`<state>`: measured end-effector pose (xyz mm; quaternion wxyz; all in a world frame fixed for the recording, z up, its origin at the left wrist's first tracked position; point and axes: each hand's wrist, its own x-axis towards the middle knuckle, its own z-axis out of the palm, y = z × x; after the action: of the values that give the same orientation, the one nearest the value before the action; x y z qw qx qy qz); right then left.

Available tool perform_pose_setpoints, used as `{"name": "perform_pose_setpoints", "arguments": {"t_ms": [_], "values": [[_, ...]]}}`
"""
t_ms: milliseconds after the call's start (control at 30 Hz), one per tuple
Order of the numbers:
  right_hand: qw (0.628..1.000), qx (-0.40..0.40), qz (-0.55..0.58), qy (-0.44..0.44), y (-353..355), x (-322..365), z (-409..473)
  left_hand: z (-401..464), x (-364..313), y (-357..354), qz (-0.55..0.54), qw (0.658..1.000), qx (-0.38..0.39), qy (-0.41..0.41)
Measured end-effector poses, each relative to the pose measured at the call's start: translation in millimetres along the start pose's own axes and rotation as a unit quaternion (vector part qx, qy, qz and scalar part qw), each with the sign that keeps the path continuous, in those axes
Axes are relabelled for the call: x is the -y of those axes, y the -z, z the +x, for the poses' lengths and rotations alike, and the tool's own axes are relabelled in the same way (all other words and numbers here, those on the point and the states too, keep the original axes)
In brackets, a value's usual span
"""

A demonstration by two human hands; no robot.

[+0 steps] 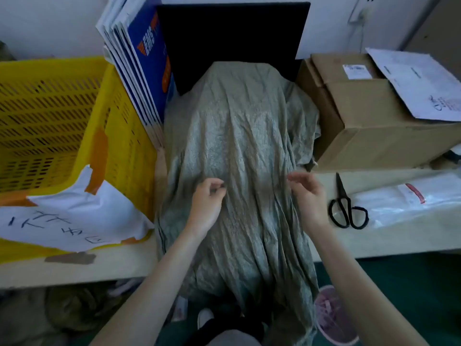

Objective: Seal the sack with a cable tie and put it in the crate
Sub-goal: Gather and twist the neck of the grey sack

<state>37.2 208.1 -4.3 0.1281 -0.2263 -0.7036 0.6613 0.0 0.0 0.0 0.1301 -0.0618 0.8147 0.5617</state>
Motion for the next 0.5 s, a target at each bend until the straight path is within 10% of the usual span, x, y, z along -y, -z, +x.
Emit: {"name": "perform_pose_setpoints", "arguments": {"t_ms": [500], "values": [[0.990,0.081,-0.055,-0.101,17.9,-62.9,3.5,-18.4,42.7,-44.0,0.178,0.975,0.060,0.120]]}}
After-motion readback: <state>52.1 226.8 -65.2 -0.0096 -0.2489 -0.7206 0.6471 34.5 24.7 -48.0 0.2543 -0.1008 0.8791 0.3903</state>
